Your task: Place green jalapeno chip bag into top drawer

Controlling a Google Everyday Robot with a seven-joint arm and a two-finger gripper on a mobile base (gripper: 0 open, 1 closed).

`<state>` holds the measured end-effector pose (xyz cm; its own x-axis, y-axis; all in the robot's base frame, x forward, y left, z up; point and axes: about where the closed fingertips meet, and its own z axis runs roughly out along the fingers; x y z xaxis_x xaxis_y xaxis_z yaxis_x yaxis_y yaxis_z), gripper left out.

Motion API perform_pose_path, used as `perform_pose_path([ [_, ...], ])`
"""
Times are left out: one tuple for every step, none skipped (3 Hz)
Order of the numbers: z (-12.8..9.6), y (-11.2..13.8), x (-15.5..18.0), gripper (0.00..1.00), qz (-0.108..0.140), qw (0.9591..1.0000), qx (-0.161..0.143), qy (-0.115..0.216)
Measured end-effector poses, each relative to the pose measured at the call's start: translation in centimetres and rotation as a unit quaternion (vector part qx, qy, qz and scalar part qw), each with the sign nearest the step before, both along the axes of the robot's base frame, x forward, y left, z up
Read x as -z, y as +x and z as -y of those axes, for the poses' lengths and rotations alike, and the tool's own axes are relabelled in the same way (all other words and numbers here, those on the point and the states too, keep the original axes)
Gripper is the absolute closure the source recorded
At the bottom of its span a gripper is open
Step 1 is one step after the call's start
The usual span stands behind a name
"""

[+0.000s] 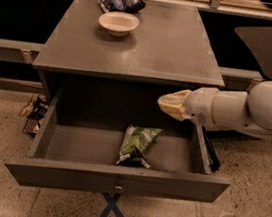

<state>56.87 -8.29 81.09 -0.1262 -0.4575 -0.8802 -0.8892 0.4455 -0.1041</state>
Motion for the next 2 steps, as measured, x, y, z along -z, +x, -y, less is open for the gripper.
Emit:
perform_pose_path([
  [3.8, -0.6, -3.9, 1.00, 0.028, 0.9987, 0.036, 0.022],
  [7.1, 0.3, -8.3, 1.00, 0.090, 0.9899, 0.085, 0.069],
])
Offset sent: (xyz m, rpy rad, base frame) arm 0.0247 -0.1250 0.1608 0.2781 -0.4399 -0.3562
